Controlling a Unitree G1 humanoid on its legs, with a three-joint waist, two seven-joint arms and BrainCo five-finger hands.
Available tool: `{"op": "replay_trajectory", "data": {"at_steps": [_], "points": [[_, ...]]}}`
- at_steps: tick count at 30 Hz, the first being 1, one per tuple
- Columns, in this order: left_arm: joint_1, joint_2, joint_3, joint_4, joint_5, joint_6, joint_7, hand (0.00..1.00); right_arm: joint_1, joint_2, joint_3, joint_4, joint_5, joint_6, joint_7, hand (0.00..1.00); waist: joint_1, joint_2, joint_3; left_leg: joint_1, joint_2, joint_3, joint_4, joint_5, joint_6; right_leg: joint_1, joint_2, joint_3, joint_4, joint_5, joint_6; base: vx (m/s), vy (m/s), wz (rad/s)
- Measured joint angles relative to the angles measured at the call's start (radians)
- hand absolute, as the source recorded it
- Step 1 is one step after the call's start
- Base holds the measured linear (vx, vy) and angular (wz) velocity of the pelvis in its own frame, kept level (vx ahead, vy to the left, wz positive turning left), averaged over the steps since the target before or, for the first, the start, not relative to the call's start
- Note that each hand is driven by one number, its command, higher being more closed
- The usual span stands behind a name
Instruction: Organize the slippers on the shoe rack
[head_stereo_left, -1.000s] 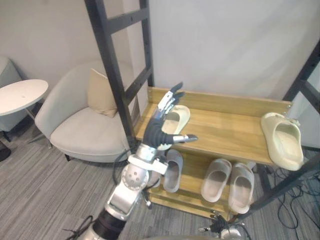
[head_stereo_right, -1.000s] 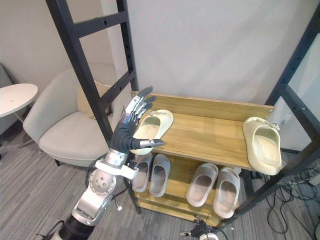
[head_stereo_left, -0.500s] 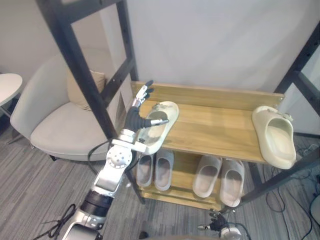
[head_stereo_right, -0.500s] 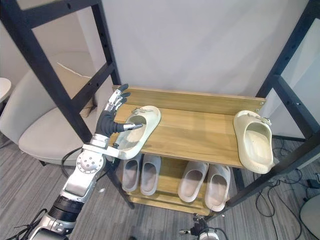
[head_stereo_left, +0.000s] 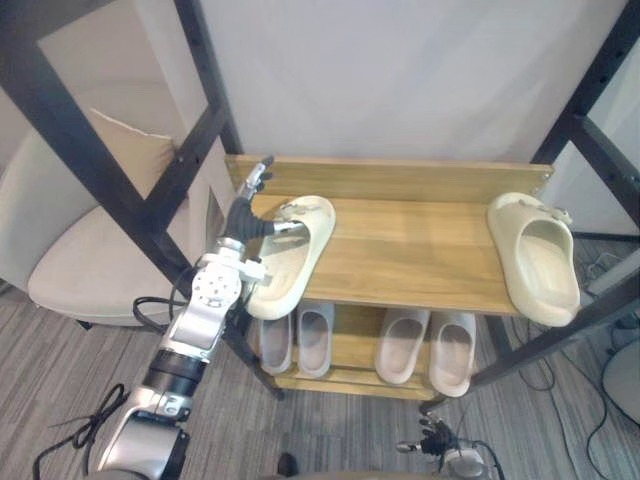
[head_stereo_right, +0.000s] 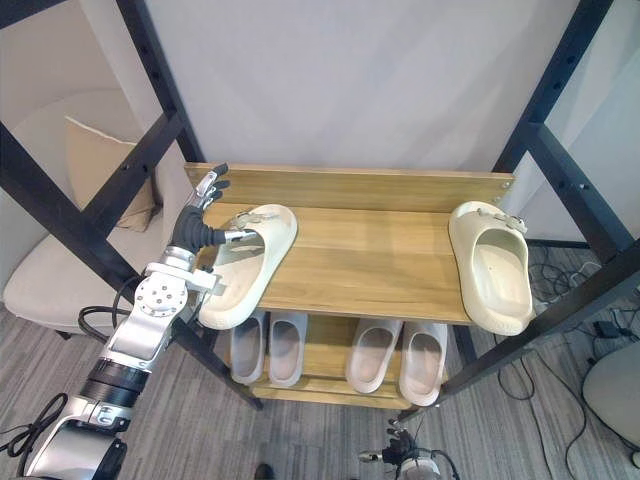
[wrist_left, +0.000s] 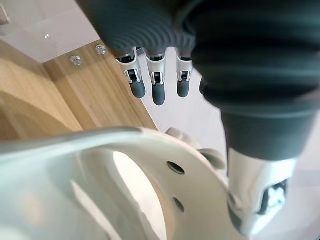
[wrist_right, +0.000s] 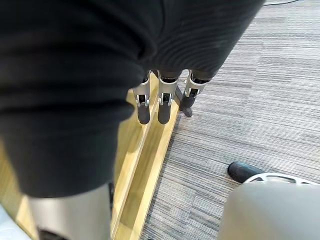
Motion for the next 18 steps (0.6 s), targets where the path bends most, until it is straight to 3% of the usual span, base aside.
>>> {"op": "replay_trajectory", "data": {"at_steps": [18], "points": [[-0.032,0.04,0.016,0.041,0.153,0.018,-0.054,0.0,0.004,-0.002,-0.006,-0.002,0.0,0.0,0.018,0.0,-0.004,0.006,0.003,0.003,0.014,-0.004,0.0,0.0,0.0,0.0,0.015,0.004,0.0,0.005,-0.008,0.0,0.0,0.0]]}}
